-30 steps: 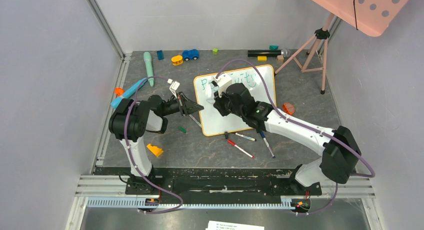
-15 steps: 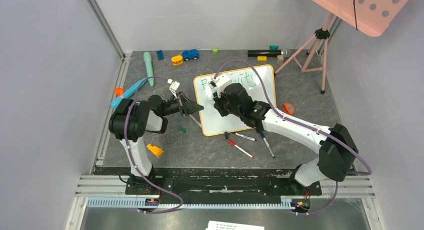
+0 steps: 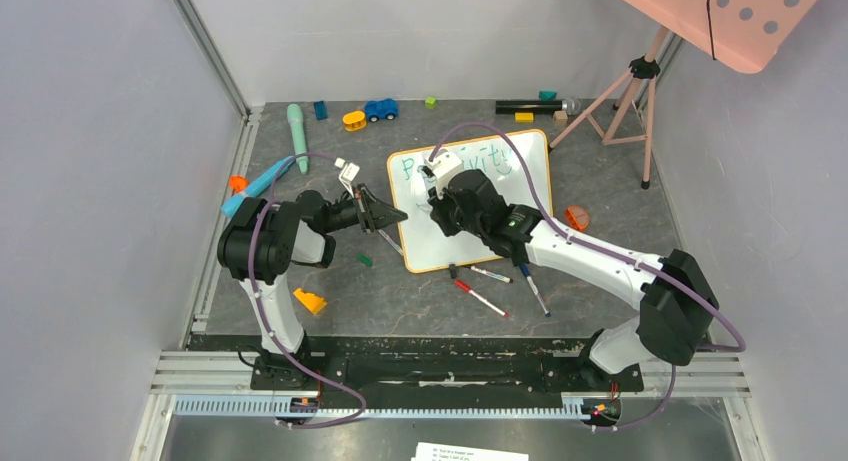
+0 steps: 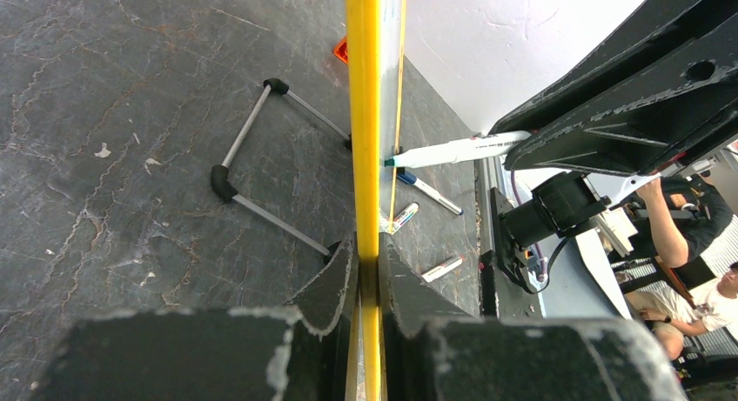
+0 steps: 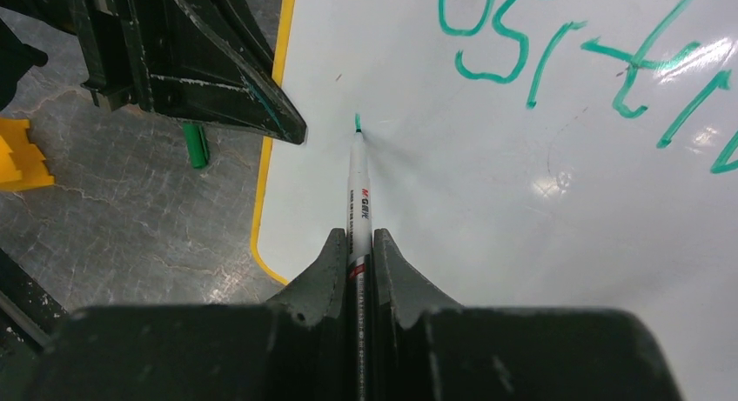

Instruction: Write a sentence on the whiteboard

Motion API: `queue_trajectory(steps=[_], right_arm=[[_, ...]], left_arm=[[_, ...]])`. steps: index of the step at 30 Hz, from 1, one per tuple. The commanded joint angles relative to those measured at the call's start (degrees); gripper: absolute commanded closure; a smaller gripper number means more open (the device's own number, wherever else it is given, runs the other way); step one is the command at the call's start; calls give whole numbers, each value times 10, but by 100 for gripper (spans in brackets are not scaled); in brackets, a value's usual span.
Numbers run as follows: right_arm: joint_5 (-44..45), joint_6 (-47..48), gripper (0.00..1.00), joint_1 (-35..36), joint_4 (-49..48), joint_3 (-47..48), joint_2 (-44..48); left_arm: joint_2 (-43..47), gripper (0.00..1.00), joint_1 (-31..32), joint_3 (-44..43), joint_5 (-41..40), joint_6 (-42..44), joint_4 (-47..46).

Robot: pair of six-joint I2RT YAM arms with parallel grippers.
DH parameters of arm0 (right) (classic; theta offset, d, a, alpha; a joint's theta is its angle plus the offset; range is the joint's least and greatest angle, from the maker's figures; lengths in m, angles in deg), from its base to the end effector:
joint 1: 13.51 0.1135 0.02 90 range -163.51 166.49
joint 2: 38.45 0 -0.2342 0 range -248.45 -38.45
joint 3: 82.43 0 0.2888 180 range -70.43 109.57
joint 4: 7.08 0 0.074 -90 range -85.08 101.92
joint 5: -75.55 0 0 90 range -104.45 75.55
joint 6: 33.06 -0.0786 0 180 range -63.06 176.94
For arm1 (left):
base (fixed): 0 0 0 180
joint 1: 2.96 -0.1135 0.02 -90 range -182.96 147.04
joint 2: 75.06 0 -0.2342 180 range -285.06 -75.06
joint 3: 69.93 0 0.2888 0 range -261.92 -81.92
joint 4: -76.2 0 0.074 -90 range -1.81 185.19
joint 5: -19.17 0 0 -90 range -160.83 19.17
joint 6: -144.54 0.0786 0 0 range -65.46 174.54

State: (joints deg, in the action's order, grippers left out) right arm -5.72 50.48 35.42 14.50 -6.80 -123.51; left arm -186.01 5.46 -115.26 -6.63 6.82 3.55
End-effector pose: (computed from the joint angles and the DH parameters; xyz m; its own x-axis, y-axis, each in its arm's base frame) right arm 0.2815 0.3048 0.2214 -0.4105 -0.3018 -0.8604 -0.6174 0.7864 0.0187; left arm 0.3164 -0.1184 0.0824 -0.6197 -0.2338 -0.7492 0.7271 0.1884 -0.6602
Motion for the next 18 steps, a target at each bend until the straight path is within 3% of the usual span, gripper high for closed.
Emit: queue_trajectory(steps=[1, 18], right_arm=[[5, -6, 100, 2, 0, -18, 28], [50, 9, 100, 0, 12, 30, 2]], left_arm=[[8, 98, -2, 8, 20, 8, -46], [12, 98, -3, 10, 21, 10, -46]])
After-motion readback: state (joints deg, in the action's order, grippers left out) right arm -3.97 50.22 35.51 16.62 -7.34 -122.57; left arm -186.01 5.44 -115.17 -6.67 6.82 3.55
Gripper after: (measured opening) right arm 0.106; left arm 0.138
